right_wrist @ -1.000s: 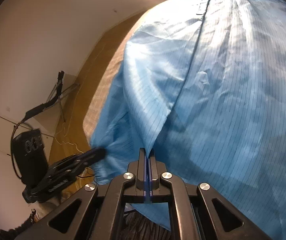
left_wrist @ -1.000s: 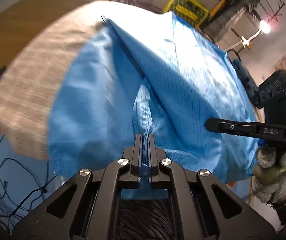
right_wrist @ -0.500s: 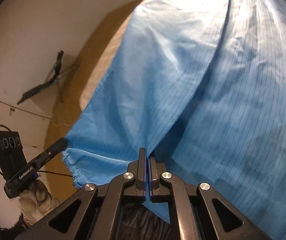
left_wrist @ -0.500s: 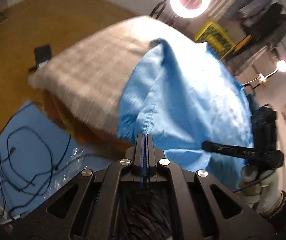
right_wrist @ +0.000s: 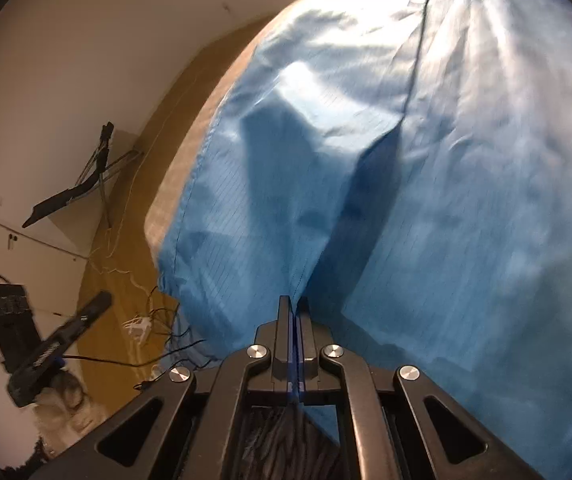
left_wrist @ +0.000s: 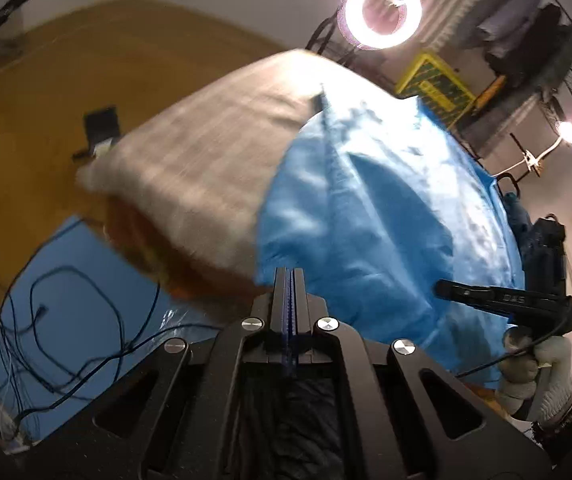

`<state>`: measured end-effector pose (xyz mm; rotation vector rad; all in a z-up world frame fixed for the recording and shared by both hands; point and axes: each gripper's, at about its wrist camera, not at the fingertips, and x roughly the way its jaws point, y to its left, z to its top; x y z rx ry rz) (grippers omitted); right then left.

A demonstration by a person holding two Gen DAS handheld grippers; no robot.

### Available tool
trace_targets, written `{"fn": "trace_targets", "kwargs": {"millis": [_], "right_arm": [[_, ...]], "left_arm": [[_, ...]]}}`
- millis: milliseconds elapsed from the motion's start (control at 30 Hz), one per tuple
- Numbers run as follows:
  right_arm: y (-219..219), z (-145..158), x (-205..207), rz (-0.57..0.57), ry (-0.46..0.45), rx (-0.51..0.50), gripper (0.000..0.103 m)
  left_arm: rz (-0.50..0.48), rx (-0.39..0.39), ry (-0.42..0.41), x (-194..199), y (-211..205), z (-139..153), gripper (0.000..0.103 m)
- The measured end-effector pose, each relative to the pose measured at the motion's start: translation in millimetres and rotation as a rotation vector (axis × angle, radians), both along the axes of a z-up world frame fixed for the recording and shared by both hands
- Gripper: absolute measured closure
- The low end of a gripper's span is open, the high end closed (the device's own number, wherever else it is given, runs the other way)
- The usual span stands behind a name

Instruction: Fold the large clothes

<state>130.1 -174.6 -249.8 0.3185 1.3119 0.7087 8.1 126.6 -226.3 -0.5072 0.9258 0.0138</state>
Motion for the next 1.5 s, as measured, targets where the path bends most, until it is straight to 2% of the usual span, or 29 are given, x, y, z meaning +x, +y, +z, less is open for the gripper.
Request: {"fn": "trace_targets", "kwargs": {"millis": [133,267,333,367,400,433,467,500,667,733,767,833,933,1033,1133,1167,1200,1233,1267,1300,1333,1367,1433,1500], "right_arm": [[28,2,-7,0.071,-0.022,-0.001,0.103],[44,5,-6,0.108,-0.043,-0.037,0.103],[39,8,-10,0.114,-0.058,-0.052,0.099],[35,8,-11,0.110,-0.060,-0.061,0.099],[30,9,-11,0.104,-0.056,-0.071,0.095],[25,9,-12,0.097,-0.053,-0.073,0.075],[17,12,-12,0.075,-0.055,-0.071,0.064],[11,13,-13,0.059,-0.058,-0.069,0.057],[-4,14,-17,0.059,-0.026,-0.032,0.058],[-3,9,-19,0.074,-0.013,-0.032,0.063],[0,7,-20,0.081,-0.008,-0.035,0.066],[7,2,-20,0.094,0.005,-0.040,0.082],[19,-1,-20,0.105,0.003,-0.058,0.100],[28,0,-16,0.096,-0.003,-0.068,0.103],[27,-2,-12,0.075,0.010,-0.062,0.103],[27,-1,-11,0.078,0.011,-0.066,0.103],[28,1,-12,0.092,0.007,-0.075,0.103],[29,5,-14,0.117,-0.007,-0.085,0.099],[29,9,-16,0.134,-0.020,-0.104,0.097],[30,15,-18,0.155,-0.042,-0.147,0.089],[29,23,-20,0.170,-0.060,-0.173,0.067],[26,34,-22,0.171,-0.092,-0.188,0.064],[22,52,-21,0.175,-0.140,-0.194,0.063],[16,64,-16,0.159,-0.177,-0.200,0.061]], "left_arm": [[0.003,-0.036,0.006,-4,12,-2,0.103],[-0.028,-0.137,0.009,-1,10,-9,0.103],[-0.062,-0.144,0.020,5,-1,-15,0.090],[-0.077,-0.143,0.028,8,-8,-17,0.073],[-0.086,-0.149,0.027,11,-12,-19,0.065],[-0.098,-0.154,0.025,14,-16,-21,0.065],[-0.112,-0.154,0.032,17,-21,-24,0.065],[-0.122,-0.152,0.035,19,-24,-24,0.065],[-0.146,-0.143,0.025,19,-28,-28,0.064],[-0.137,-0.163,0.035,16,-24,-36,0.063],[-0.130,-0.176,0.044,15,-21,-41,0.061],[-0.116,-0.206,0.055,14,-16,-51,0.059],[-0.096,-0.243,0.058,15,-11,-63,0.057],[-0.090,-0.326,0.055,21,-13,-75,0.057],[-0.107,-0.369,0.037,23,-18,-80,0.057],[-0.118,-0.369,0.038,25,-21,-79,0.063],[-0.127,-0.363,0.039,25,-24,-78,0.084],[-0.139,-0.349,0.051,25,-26,-77,0.093],[-0.152,-0.331,0.071,25,-29,-75,0.095],[-0.150,-0.315,0.089,23,-30,-74,0.095],[-0.140,-0.303,0.113,21,-29,-73,0.095],[-0.122,-0.293,0.134,17,-26,-71,0.095],[-0.084,-0.290,0.107,6,-17,-64,0.095],[-0.068,-0.218,0.079,-2,-12,-52,0.095]]}}
